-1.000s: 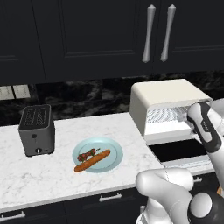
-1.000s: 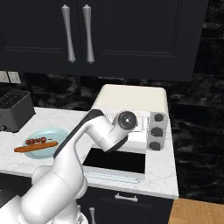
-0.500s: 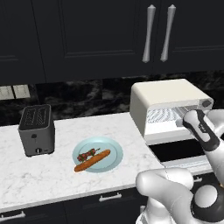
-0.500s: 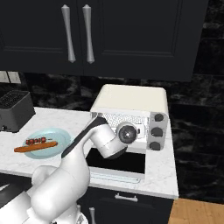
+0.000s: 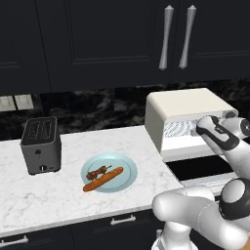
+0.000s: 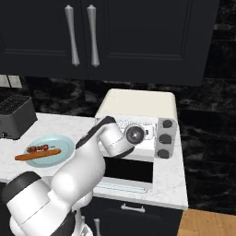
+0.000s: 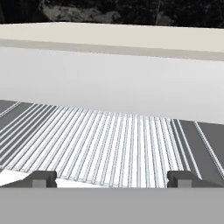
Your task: Pick up the kebab skewer and baguette bread, and place them inside the toaster oven. Close the toaster oven door and start by setting the timer.
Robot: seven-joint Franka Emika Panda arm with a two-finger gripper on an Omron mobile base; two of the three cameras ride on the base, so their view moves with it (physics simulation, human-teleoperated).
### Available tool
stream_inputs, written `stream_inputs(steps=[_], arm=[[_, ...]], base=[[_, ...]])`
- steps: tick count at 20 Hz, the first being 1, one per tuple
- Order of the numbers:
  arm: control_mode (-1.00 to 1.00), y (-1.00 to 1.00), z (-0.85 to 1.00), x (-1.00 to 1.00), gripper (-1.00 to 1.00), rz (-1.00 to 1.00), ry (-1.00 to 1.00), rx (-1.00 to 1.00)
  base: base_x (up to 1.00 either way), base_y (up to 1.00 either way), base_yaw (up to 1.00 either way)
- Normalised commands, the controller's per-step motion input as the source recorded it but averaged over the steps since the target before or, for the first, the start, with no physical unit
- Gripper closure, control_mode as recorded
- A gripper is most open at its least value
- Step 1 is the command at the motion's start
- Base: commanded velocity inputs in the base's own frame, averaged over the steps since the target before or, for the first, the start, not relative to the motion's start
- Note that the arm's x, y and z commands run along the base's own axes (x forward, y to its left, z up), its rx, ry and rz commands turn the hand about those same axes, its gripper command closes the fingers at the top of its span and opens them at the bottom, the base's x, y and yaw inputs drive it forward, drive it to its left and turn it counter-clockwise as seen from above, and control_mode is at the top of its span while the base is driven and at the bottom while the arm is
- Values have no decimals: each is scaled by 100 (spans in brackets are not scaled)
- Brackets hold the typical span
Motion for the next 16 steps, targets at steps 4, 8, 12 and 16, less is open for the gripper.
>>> stream_inputs(steps=[4,8,12,16], arm=[[-100,-4,-21,3,-100,0,-1,0],[-100,0,-15,2,-100,-1,-6,0],[-100,0,0,20,-100,-7,-3,4],[-100,3,0,19,-100,-11,-1,0]], base=[[0,0,0],[0,0,0],[0,0,0],[0,0,0]])
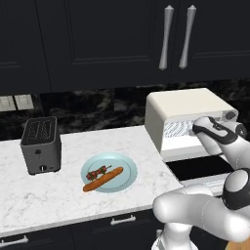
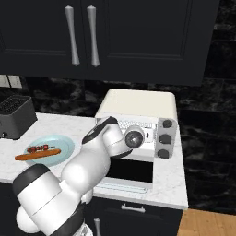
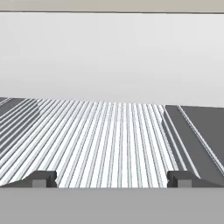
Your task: Pick up the kebab skewer and baguette bread, and place them inside the toaster oven. Close the toaster oven door and start by setting the timer.
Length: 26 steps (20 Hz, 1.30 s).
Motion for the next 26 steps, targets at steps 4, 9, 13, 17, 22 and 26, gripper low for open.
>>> stream_inputs(steps=[4,9,13,17,22,26], arm=[[-100,2,-2,13,-100,-7,-1,0],[-100,0,-18,11,-100,0,-5,0],[-100,0,-8,18,-100,0,-4,0],[-100,0,-5,14,-100,0,0,0],[-100,0,-13,4,-100,0,0,0],[-100,-3,-44,-27,-100,0,7,0]], base=[[0,0,0],[0,0,0],[0,0,0],[0,0,0],[0,0,0],[0,0,0]])
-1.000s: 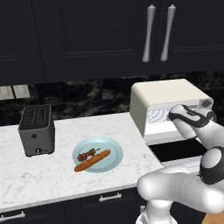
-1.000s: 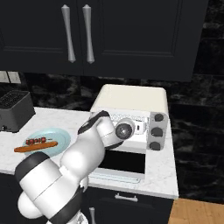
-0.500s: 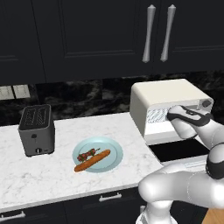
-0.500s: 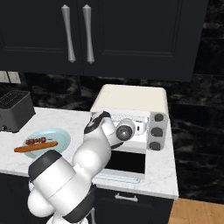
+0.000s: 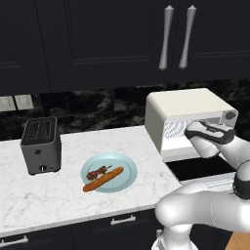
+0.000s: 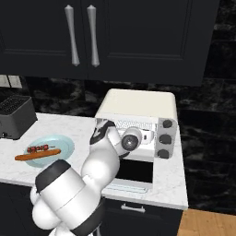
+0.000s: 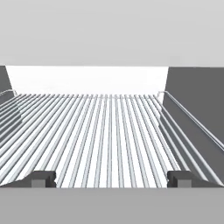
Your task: Pick up the kebab skewer and baguette bread, and place them inside the toaster oven. Close the toaster oven door and start by setting the timer.
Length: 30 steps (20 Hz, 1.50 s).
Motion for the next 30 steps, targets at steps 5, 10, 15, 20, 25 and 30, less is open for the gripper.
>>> stream_inputs(steps=[5,10,15,20,25,30], arm=[[-100,-23,-68,-69,-100,1,12,0],[-100,-32,-68,-93,-100,4,21,0],[-100,-23,-62,-91,-100,7,31,0],[-100,-8,-56,-75,-100,10,34,-3],[-100,-1,-22,-42,-100,5,26,-2],[-100,0,24,-23,-100,0,12,2]], base=[[0,0,0],[0,0,0],[0,0,0],[0,0,0],[0,0,0],[0,0,0]])
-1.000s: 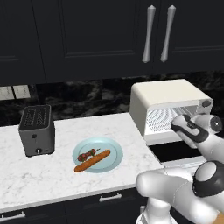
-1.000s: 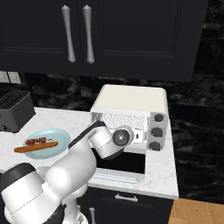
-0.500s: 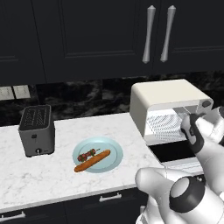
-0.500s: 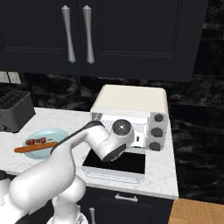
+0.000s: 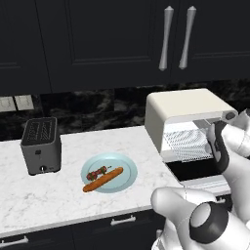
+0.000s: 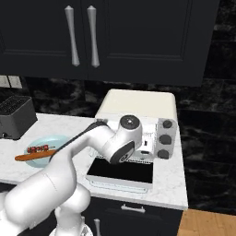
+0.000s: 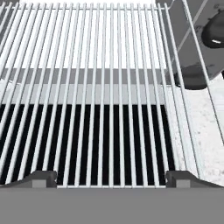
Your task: Pick up the kebab skewer and baguette bread, and place them inside the toaster oven. Close the toaster oven door and start by setting the timer.
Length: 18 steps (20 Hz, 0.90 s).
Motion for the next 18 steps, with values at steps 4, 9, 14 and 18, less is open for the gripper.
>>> stream_inputs(steps=[4,9,14,18], arm=[[-100,57,67,-28,-100,-3,3,1],[-100,96,42,-35,-100,-9,1,0],[-100,99,23,-43,-100,-10,0,0],[-100,97,2,-18,-100,-13,0,0]], base=[[0,0,0],[0,0,0],[0,0,0],[0,0,0]])
